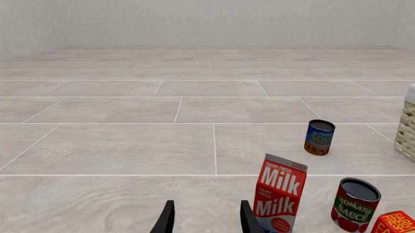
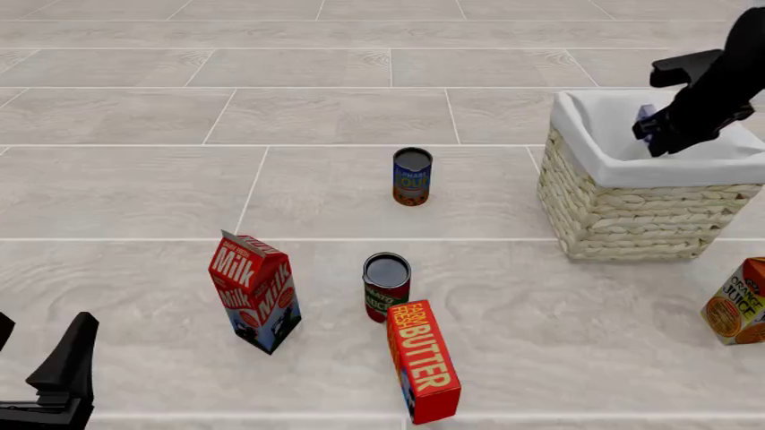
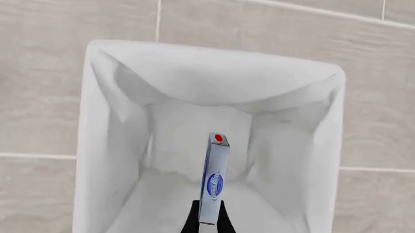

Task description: Pick the cream cheese and place it in the basket.

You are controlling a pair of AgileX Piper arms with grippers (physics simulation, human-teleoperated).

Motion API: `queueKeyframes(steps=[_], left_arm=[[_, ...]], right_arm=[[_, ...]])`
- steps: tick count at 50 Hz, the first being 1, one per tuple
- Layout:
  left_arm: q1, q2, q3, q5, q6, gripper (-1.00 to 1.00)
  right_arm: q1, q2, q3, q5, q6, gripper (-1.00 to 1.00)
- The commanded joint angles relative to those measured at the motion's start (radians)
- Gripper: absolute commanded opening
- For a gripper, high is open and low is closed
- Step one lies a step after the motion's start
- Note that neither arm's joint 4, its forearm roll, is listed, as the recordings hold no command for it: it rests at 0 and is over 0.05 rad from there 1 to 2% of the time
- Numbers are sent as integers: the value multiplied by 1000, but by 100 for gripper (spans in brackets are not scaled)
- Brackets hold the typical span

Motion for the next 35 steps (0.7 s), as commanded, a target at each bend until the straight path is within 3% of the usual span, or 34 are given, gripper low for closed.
queueKeyframes(steps=[1, 11, 26, 27, 35], left_arm=[[0, 0, 0, 0, 0, 100], [0, 0, 0, 0, 0, 100], [0, 0, 0, 0, 0, 100], [0, 0, 0, 0, 0, 100], [0, 0, 0, 0, 0, 100]], right_arm=[[3, 22, -35, 10, 8, -100], [-3, 52, -70, 30, -7, -100], [17, 78, -102, 46, 16, -100], [15, 78, -103, 45, 10, 100], [7, 78, -106, 45, -3, 100]])
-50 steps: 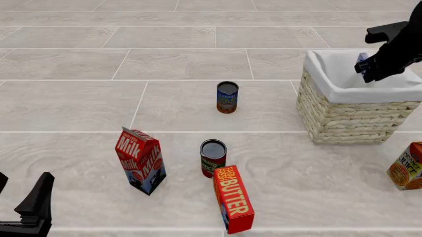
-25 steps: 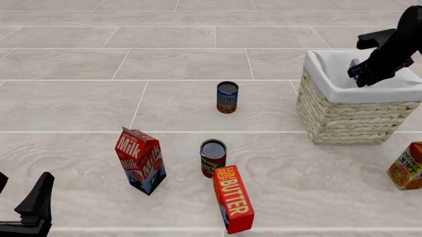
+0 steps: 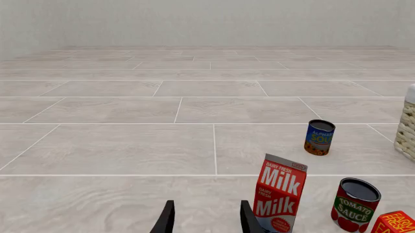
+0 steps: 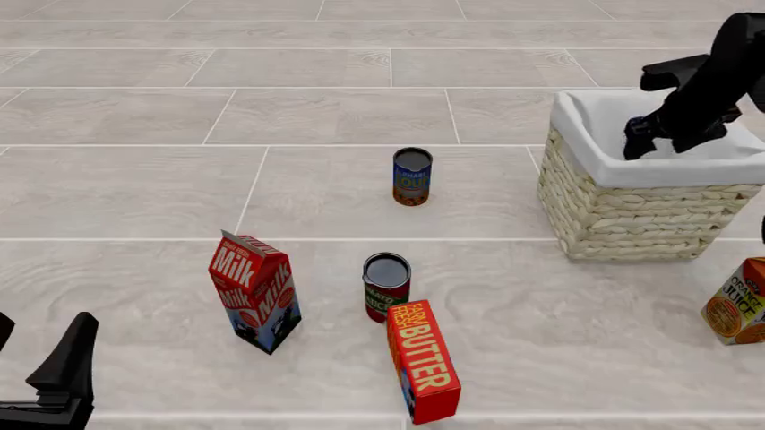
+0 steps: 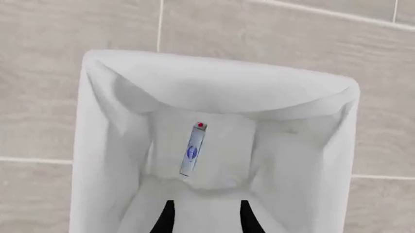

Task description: Pick the cream cheese and place it in the basket.

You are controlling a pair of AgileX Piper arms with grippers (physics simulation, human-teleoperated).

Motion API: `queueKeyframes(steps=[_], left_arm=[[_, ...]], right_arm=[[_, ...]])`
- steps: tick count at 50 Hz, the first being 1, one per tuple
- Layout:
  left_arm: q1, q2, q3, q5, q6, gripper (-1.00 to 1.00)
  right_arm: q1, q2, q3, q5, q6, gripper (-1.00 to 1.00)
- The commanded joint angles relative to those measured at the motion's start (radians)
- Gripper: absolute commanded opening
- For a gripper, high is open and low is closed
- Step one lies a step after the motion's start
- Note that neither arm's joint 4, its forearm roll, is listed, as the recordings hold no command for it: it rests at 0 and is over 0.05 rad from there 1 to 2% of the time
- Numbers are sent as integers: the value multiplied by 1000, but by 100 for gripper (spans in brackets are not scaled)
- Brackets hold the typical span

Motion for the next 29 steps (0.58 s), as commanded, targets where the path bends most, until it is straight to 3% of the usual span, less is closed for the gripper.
queueKeyframes(steps=[1, 15, 29], left_arm=[[0, 0, 0, 0, 0, 100], [0, 0, 0, 0, 0, 100], [0, 0, 0, 0, 0, 100]], right_arm=[[-1, 0, -9, 2, 0, 100], [-1, -24, -29, 2, 4, 100], [34, -186, 105, -15, 31, 100]])
